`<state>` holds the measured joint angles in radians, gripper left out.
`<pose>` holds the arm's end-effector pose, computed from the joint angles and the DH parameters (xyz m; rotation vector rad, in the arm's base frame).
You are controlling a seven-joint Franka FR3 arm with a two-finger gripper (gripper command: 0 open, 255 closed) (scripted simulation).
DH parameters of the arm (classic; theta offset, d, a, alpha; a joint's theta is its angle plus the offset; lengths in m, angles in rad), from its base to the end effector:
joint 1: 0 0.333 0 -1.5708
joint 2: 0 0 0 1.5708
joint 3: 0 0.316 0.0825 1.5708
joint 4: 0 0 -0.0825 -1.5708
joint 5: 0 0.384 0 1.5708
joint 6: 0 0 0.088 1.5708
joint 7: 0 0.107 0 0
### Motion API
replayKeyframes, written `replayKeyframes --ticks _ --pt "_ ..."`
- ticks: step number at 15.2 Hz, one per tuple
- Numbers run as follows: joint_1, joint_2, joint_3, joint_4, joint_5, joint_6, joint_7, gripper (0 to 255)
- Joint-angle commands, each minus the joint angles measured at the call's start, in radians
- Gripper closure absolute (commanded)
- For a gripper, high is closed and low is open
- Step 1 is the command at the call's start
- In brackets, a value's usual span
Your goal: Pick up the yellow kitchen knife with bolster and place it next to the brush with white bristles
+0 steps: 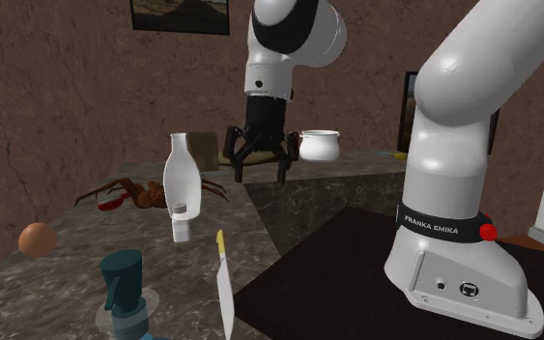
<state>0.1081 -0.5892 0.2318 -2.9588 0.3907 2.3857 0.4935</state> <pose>0.2956 0.0934 0.3147 -2.9188 0.7057 0.0521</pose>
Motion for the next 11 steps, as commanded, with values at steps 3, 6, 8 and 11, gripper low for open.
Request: replayKeyframes --ticks 3,6,8,11 --pt "0.080 0.203 0.027 -0.016 0.153 0.249 0.014 0" --pt "0.168 0.388 0.014 0.018 0.321 0.422 -0.043 0" --pt "0.237 0.515 0.001 0.066 0.502 0.515 -0.145 0" --pt "0.277 0.679 0.027 0.167 0.817 0.599 -0.364 0"
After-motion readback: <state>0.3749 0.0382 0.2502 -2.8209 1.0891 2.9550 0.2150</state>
